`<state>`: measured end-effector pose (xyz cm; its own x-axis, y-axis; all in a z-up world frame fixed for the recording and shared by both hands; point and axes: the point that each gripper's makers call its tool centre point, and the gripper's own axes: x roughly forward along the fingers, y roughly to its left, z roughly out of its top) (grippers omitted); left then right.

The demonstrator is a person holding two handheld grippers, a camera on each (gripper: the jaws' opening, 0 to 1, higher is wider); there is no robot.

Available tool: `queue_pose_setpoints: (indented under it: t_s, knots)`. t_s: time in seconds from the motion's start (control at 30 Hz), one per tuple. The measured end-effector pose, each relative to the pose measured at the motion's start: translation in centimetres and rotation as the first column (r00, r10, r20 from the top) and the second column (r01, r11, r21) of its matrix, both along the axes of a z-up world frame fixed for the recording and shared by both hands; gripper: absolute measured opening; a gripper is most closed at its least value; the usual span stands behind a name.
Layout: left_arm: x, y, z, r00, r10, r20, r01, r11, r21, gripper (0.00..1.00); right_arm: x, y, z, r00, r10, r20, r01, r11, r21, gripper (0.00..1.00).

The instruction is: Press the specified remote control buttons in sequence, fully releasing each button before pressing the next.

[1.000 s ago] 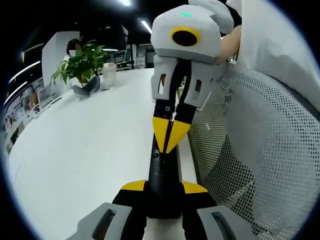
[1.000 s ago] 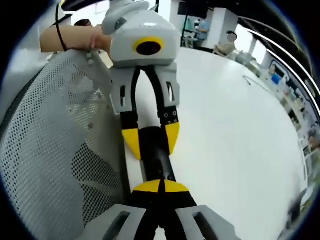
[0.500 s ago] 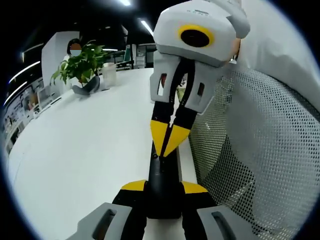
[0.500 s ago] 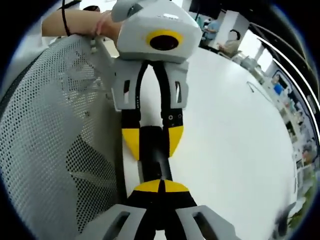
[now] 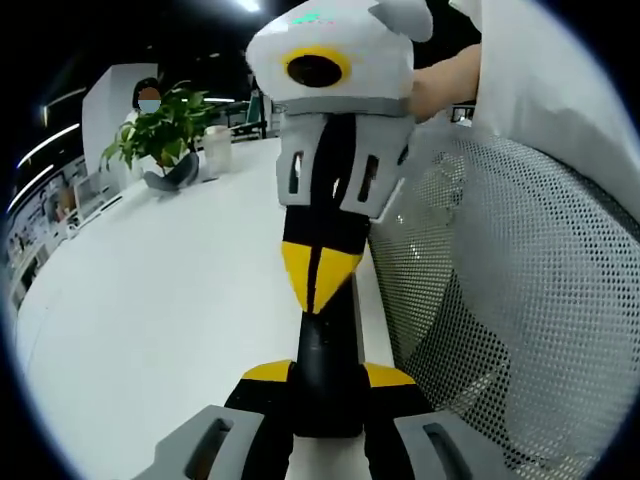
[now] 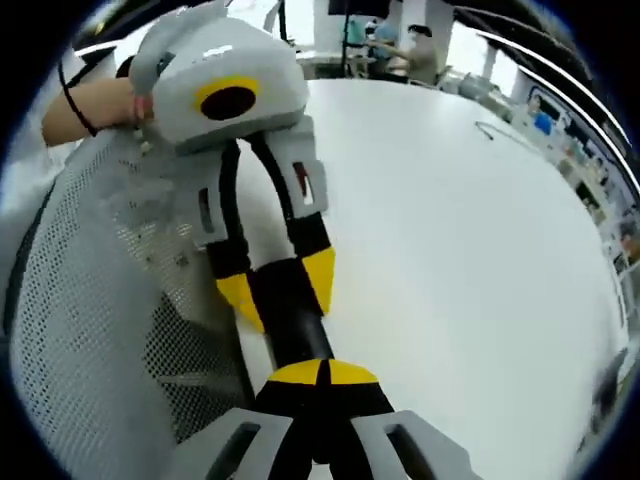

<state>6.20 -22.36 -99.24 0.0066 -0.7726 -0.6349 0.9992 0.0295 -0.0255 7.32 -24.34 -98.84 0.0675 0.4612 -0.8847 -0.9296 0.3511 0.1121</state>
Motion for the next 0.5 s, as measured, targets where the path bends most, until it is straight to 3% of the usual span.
queue_pose_setpoints:
  t_s: [0.07,0.2,0.33,0.37,0.5]
  knots:
    - [0.01,-0.01,0.01,1.0,0.0,0.0,0.0,1.0,0.0,0.24,0.19,-0.01,-0.08,0.998,-0.039,-0.044,0.038,0.999,-0.014,0.0]
    - [0.02,-0.01,0.0,1.0,-0.001,0.002,0.001,1.0,0.0,0.24,0.46,0.07,-0.17,0.997,-0.057,-0.061,0.055,0.998,-0.027,0.0]
    - [0.05,-0.01,0.01,1.0,0.0,0.003,0.0,1.0,0.001,0.24,0.49,0.05,-0.21,0.998,-0.055,-0.021,0.055,0.998,-0.018,0.0]
    - [0.04,0.0,-0.01,1.0,0.0,0.003,0.0,1.0,0.001,0.24,0.52,0.13,-0.18,1.0,-0.009,0.011,0.009,1.0,-0.008,0.0]
    - [0.01,-0.01,-0.03,1.0,0.002,-0.001,-0.002,1.0,-0.002,0.24,-0.14,0.03,0.16,0.999,0.007,0.033,-0.008,1.0,0.02,0.0]
